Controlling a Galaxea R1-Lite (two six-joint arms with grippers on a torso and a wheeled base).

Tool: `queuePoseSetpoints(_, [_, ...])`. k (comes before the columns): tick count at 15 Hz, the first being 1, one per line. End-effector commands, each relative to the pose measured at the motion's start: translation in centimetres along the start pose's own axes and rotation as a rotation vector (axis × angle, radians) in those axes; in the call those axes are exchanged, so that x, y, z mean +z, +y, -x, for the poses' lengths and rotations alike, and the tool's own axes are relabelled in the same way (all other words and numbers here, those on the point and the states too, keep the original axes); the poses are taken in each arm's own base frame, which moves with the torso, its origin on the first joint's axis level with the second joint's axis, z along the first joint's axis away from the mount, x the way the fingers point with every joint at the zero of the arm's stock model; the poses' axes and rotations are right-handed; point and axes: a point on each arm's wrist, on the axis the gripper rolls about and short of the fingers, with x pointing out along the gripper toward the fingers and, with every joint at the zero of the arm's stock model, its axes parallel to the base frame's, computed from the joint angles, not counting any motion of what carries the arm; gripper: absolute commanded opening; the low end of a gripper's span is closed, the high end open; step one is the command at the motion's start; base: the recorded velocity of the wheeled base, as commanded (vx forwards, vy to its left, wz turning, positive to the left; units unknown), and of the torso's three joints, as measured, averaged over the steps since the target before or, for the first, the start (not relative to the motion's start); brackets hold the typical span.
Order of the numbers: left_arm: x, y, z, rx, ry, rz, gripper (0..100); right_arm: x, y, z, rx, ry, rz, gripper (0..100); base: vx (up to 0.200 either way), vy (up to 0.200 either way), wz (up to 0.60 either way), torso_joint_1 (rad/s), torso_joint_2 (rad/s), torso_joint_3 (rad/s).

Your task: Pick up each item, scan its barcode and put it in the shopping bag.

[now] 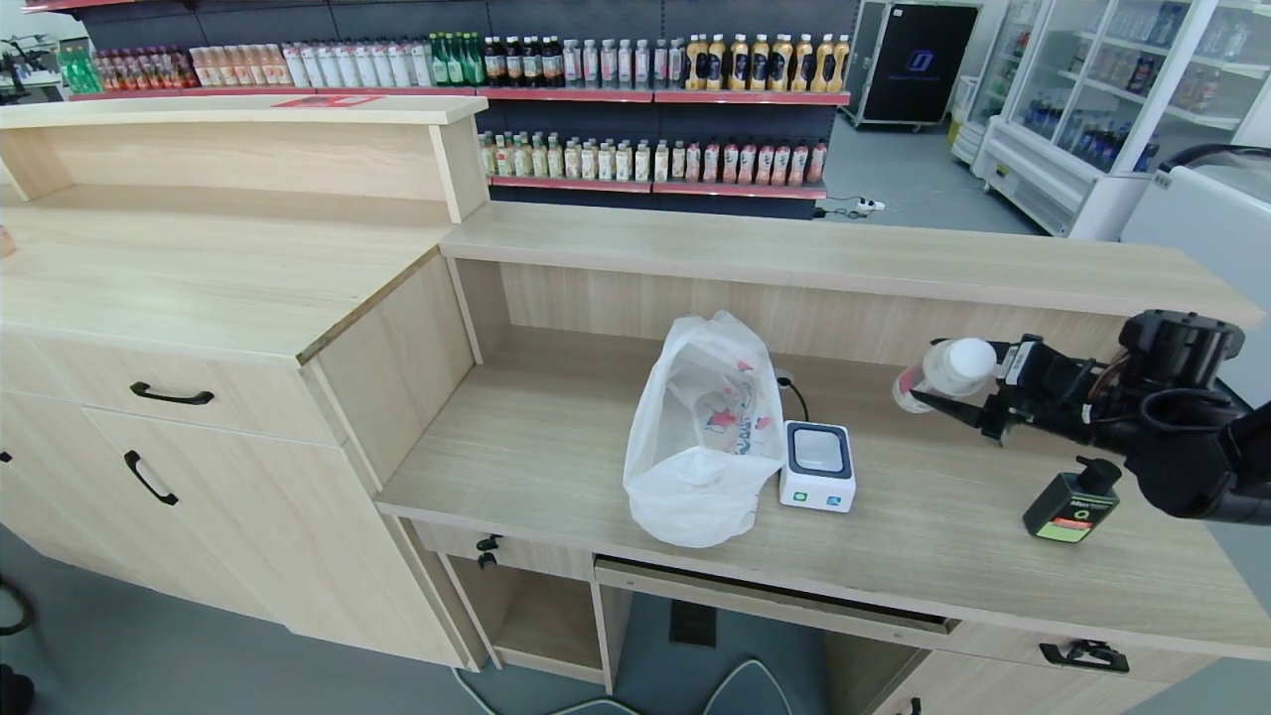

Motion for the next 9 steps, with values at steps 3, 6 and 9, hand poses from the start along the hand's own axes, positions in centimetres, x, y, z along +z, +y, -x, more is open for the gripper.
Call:
queuePoseSetpoints(3, [0.0, 0.0, 0.0, 0.001, -0.001, 0.000, 100, -1.2, 0.8, -1.7, 0.047, -0.052, -0.026, 0, 0.000, 0.000, 0.00, 0.000, 0.00, 0.000])
queuePoseSetpoints(6, [0.0, 0.0, 0.0, 0.001, -0.001, 0.000, 100, -1.6, 1.6, -2.6, 0.084, -0.088, -0.055, 0, 0.000, 0.000, 0.00, 0.000, 0.00, 0.000])
queuePoseSetpoints(9, [0.0, 0.0, 0.0, 0.001, -0.001, 0.000, 100, -2.3, 1.8, -3.3, 0.093, -0.104, -0.052, 0, 0.000, 0.000, 0.00, 0.000, 0.00, 0.000])
